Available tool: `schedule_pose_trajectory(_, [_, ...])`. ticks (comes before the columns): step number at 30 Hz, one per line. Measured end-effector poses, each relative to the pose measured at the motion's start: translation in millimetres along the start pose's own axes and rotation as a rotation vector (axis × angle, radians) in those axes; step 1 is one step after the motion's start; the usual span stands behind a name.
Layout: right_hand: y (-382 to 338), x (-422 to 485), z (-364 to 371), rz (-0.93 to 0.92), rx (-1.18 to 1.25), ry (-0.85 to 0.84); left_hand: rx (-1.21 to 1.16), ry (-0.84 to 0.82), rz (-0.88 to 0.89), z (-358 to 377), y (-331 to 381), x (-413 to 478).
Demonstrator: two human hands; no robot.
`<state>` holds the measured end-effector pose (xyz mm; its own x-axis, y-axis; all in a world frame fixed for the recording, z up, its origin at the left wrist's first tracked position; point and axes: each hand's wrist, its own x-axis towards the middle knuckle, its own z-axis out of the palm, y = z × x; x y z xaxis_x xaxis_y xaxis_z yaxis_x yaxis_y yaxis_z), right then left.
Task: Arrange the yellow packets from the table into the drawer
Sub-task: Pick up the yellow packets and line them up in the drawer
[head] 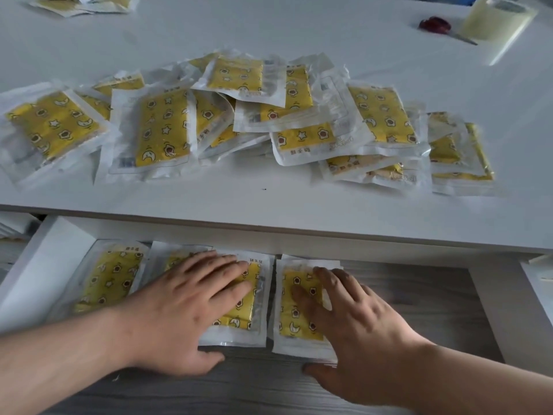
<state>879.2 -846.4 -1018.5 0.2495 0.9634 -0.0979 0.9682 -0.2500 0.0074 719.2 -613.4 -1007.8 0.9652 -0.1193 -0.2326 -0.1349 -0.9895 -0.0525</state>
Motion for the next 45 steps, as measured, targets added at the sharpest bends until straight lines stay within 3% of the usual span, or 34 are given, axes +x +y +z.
schedule_pose_trajectory(6, [4, 5, 1, 0.049, 0.066, -0.002, -0.002, 0.022, -0.037, 5, -1, 2])
schedule_pose_trajectory(19, [16, 8, 2, -0.068, 0.059, 0.085, -0.009, 0.067, -0.032, 12, -6, 1])
schedule_pose_trajectory(31, [10, 6, 8, 0.087, 0.135, 0.113, -0.057, 0.065, -0.044, 12, -9, -1])
schedule_pose_trajectory(45, [3, 8, 16, 0.104, 0.186, 0.104, -0.063, 0.055, -0.041, 11, -8, 0])
